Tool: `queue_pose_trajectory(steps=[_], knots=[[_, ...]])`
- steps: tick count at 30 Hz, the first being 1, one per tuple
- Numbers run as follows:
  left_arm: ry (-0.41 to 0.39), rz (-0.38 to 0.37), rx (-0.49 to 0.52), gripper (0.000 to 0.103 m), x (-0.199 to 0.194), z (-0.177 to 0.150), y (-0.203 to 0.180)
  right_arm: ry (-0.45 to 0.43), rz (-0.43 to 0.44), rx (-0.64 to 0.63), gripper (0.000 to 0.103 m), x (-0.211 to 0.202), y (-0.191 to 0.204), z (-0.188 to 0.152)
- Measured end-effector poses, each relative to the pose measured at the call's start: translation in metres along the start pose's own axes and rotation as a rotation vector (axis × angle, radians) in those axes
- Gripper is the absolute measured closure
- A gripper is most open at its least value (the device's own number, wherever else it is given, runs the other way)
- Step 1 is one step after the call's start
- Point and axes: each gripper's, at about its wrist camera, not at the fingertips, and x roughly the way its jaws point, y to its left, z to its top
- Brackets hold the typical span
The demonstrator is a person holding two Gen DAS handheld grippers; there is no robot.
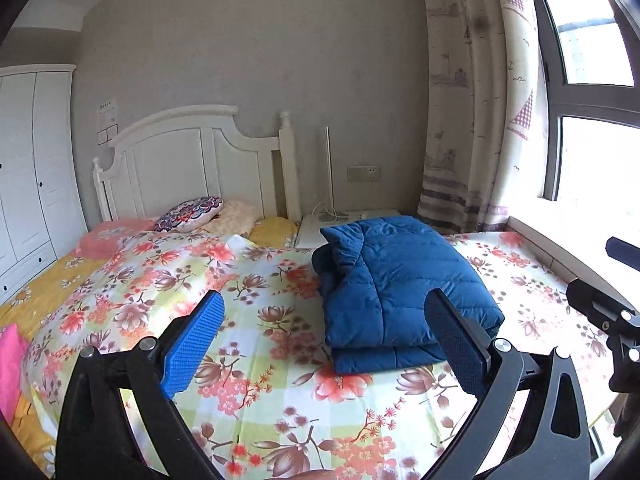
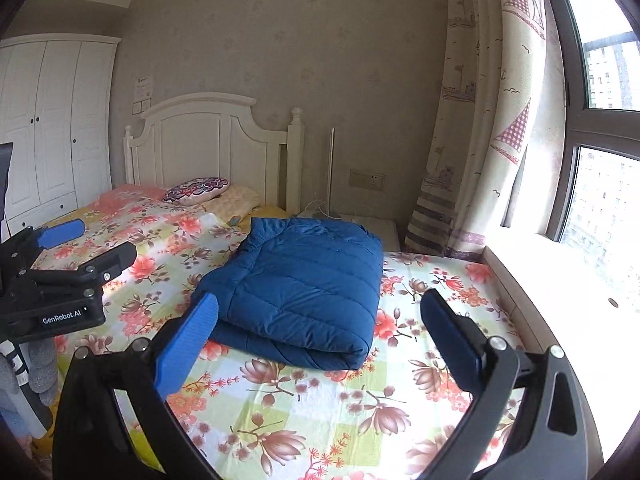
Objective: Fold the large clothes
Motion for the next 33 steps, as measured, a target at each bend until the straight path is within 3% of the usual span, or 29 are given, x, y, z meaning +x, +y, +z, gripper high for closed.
queue_pose_trajectory(steps=[33], knots=[[0.018, -0.008, -0.01, 0.004, -0.002, -0.015, -0.004, 0.022, 0.005, 0.009, 0.003, 0.006, 0.003, -0.009]])
